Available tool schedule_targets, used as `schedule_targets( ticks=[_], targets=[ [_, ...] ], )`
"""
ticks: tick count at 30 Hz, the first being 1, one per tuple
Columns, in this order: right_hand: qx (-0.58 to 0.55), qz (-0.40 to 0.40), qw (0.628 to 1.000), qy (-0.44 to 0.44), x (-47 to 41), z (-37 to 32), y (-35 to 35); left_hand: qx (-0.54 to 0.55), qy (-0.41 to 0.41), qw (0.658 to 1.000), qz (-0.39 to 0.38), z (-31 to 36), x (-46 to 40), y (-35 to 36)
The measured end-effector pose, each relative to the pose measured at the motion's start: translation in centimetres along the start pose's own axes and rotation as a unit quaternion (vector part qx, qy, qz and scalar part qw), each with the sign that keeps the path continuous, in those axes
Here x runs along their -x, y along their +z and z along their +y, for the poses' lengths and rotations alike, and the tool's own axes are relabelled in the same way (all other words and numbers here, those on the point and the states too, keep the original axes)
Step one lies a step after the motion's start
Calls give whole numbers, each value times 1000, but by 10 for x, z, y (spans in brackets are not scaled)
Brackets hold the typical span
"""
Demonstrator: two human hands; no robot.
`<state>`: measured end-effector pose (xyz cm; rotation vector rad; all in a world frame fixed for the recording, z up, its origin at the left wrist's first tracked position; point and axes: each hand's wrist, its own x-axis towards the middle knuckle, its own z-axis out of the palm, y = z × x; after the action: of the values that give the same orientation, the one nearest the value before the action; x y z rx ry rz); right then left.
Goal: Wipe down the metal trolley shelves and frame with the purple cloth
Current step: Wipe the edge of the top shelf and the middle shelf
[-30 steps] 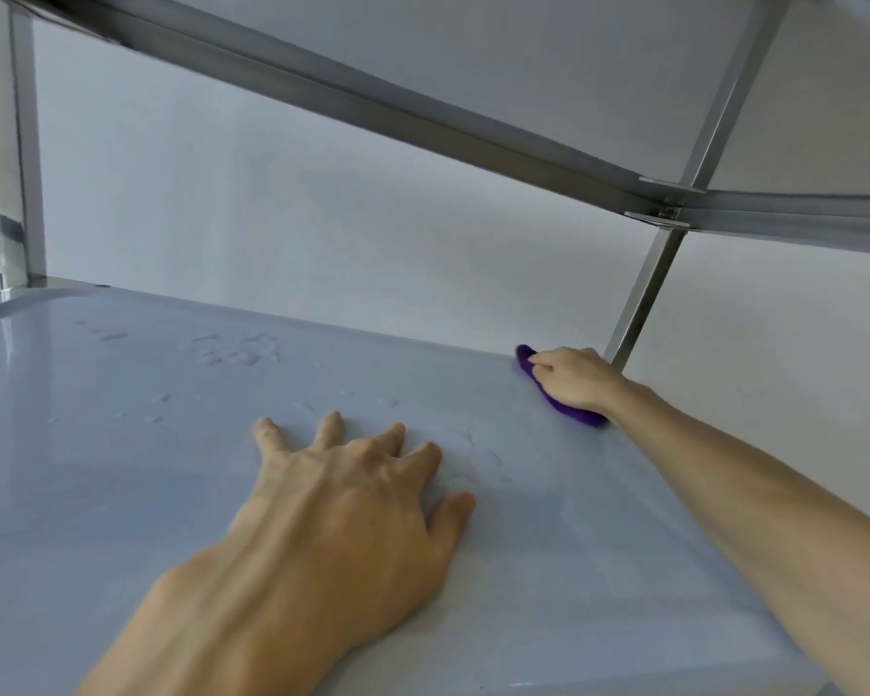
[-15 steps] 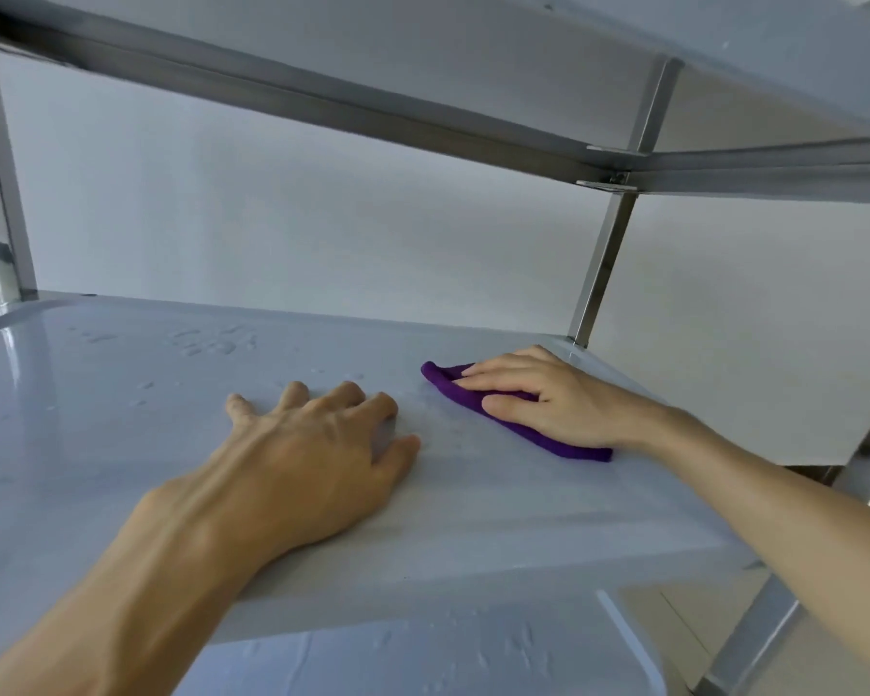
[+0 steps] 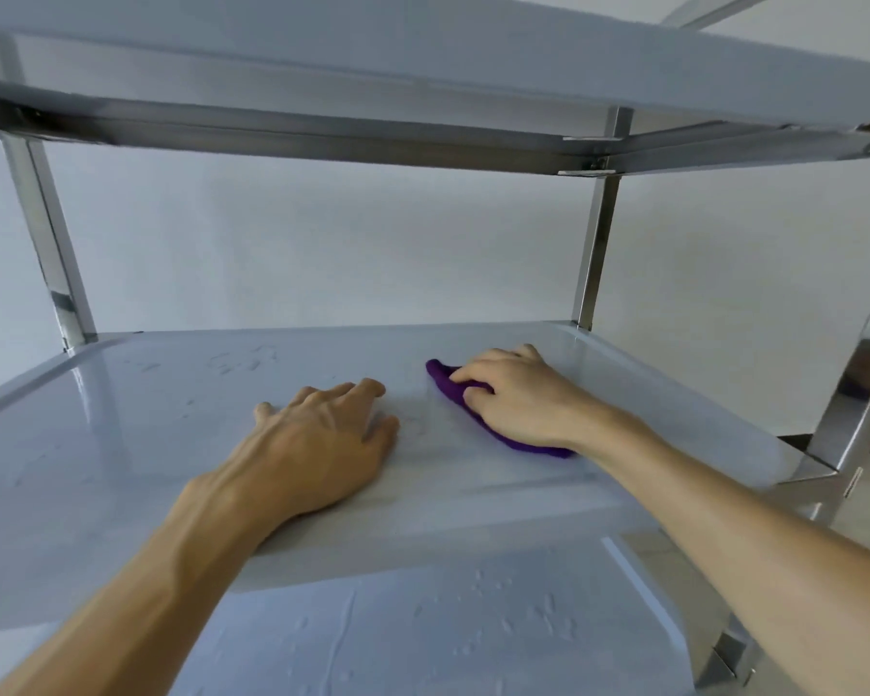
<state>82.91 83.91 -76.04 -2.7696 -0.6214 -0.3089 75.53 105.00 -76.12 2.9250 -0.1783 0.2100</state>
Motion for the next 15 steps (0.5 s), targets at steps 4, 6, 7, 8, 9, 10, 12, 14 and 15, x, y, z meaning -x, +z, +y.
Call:
schedule_targets(
  ticks=[4,6,7,8,9,10,12,14,15],
  targets=[
    [-61,26,986,-153,9,-40,9,-2,6,1000,7,-8,0,-5],
    [-78,-3,985,-154,12,-30,-2,11,-6,1000,-21,-21,-2,-12],
    [-86,-18,987,-136,13,-19,-9,26,-19,999,-32,-29,-3,-16],
    [-93,-27,990,-105,15,-4,-16,44,-33,998,-35,-37,-3,-19],
    [-93,-29,993,-65,16,12,-23,59,-48,997,-30,-44,-2,-23],
    [-86,-23,996,-17,17,29,-28,62,-61,996,-23,-51,0,-25],
    [-52,8,996,77,18,54,-33,12,-79,997,-14,-57,5,-27],
    [-11,39,990,136,16,64,-30,-30,-84,996,-5,-58,12,-28],
    [5,39,989,146,14,61,-26,-32,-81,996,-2,-58,15,-27]
  ],
)
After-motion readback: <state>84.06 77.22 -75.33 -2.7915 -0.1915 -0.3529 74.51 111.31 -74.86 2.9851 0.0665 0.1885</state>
